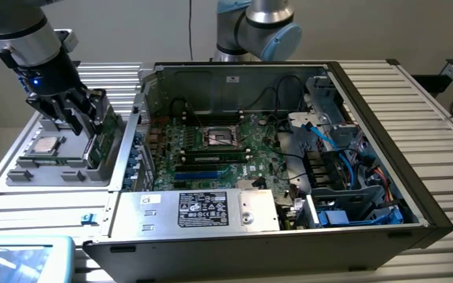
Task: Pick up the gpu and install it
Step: 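Pick up the gpu and move the gpu toward the slot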
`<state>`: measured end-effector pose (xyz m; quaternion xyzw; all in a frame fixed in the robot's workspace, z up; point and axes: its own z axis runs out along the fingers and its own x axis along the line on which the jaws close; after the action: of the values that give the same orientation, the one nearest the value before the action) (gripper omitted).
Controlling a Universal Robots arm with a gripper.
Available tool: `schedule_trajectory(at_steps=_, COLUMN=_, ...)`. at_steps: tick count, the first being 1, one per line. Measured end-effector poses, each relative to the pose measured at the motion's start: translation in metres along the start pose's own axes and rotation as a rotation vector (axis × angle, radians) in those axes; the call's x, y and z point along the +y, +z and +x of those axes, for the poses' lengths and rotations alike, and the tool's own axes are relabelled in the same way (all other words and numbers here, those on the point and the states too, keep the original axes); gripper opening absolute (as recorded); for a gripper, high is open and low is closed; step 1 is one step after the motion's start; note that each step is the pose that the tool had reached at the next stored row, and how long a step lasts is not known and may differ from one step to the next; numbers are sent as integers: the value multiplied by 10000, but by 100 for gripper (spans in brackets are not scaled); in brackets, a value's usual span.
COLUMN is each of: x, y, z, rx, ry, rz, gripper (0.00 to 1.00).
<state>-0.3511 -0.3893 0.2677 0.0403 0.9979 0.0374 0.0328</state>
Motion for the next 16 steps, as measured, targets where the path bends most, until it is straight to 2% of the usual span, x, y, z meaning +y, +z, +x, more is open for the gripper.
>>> schedule_trajectory(at_steps=5, x=1, y=59, z=4, rx=-108, ry=-7, rz=1, gripper=50)
schedule_trajectory(at_steps=11, x=54, y=164, z=15, rx=-124, ry=-10, rz=1, gripper=50)
schedule_trajectory(at_steps=16, x=61, y=249, z=21, rx=-167, ry=-14, rz=-3, gripper=50)
